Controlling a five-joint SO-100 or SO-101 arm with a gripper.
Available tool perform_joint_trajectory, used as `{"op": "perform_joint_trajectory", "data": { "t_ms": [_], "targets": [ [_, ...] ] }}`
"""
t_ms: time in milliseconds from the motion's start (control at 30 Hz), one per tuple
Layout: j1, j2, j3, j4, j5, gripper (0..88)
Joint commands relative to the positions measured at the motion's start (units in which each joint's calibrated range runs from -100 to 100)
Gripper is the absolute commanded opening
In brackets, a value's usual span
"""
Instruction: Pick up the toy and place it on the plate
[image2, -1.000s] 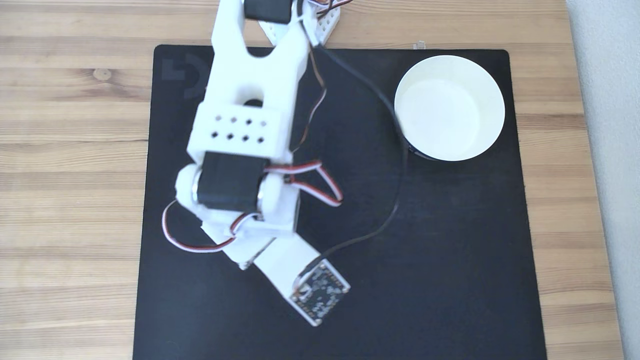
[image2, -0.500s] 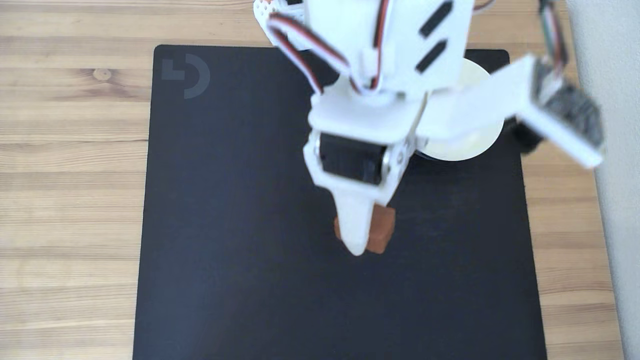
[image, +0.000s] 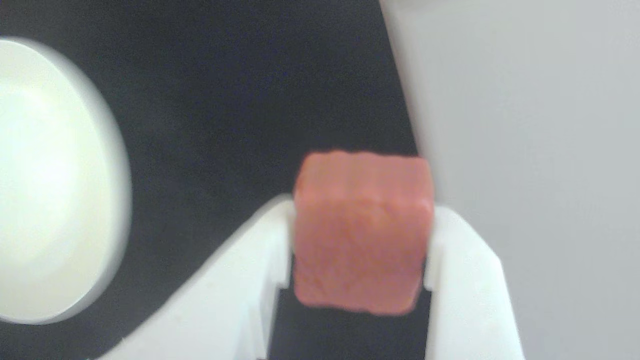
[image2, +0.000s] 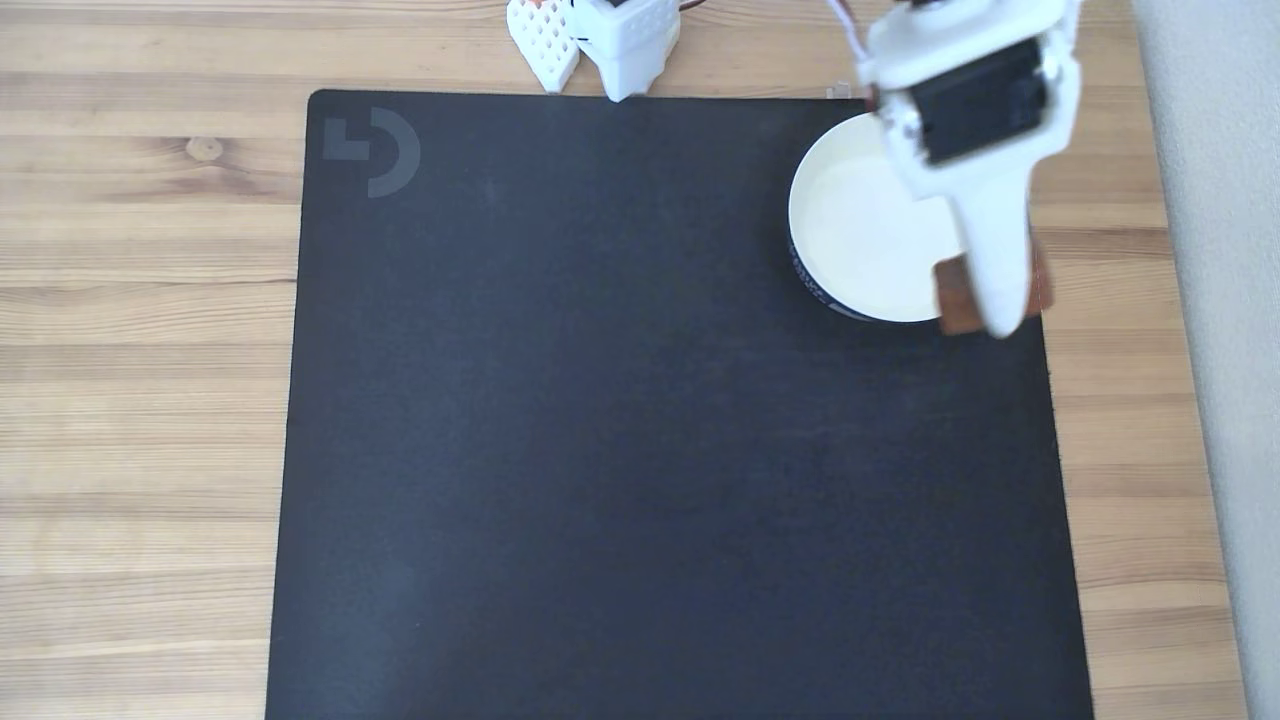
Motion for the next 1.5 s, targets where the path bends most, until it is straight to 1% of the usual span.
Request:
{"op": "perform_joint_trajectory", "data": {
  "t_ms": [0,100,133,267,433,567,833,867,900,933,1000,1300,1467],
  "targets": [
    [-5.95,-7.16,20.11,-13.17,-1.59,2.4],
    [-8.46,-10.66,31.73,-18.34,-4.62,2.4],
    [-9.04,-11.58,34.17,-19.1,-4.88,2.4],
    [-10.88,-16.08,43.27,-20.12,-5.82,2.4],
    [-11.97,-21.25,53.73,-20.2,-8.22,2.4],
    [-11.97,-23.17,56.79,-20.2,-8.48,2.5],
    [-11.97,-23.5,56.97,-20.2,-8.53,4.2],
    [-11.97,-23.5,56.97,-20.2,-8.53,6.3],
    [-12.05,-23.42,57.06,-20.2,-8.53,14.7],
    [-12.14,-23.42,57.15,-20.12,-8.53,20.8],
    [-12.72,-23.42,57.15,-20.12,-8.38,24.9],
    [-12.97,-23.42,57.15,-20.2,-8.48,24.5],
    [-12.47,-23.5,56.7,-20.2,-8.48,21.0]
  ]
}}
